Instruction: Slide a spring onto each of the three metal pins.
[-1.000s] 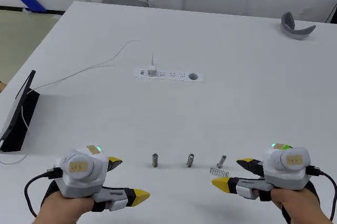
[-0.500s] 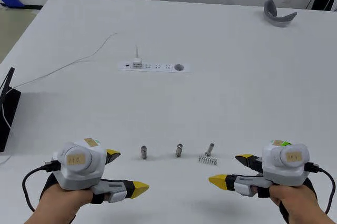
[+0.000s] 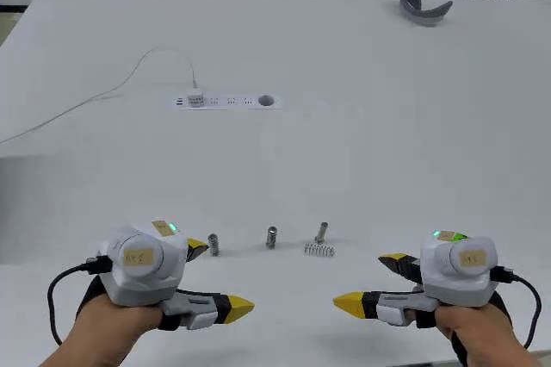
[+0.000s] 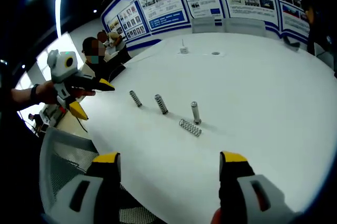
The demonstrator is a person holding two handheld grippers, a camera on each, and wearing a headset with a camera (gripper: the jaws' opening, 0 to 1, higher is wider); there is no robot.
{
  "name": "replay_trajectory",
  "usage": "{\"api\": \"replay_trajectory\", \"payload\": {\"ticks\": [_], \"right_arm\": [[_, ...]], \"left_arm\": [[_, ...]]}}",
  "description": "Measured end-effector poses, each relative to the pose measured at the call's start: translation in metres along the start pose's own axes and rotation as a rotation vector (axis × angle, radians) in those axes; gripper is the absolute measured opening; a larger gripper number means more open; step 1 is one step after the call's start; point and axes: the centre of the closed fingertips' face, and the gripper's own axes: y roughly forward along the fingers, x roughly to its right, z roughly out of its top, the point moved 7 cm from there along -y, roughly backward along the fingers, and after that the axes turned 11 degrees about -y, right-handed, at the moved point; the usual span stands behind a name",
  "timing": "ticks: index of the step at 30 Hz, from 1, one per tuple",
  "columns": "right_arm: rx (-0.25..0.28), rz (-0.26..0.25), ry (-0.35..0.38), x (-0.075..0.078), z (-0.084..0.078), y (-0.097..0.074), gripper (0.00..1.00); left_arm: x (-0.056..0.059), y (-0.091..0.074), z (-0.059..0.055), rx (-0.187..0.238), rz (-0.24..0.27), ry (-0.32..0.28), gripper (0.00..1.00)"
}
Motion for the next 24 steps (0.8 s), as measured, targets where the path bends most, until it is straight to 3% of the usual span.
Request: {"api": "replay_trajectory", "payload": {"ticks": [10, 24], "right_arm": [[-0.001, -0.003, 0.003, -0.002, -0.006, -0.009, 0.82], [-0.011, 0.015, 0.0, -0.008, -0.013, -0.012, 0.86]], "left_arm": [[0.02, 0.024, 0.01, -0.037, -0.068, 0.066, 0.73], [0.035, 0.055, 0.023, -0.08, -0.13, 0.136, 0.74]]}}
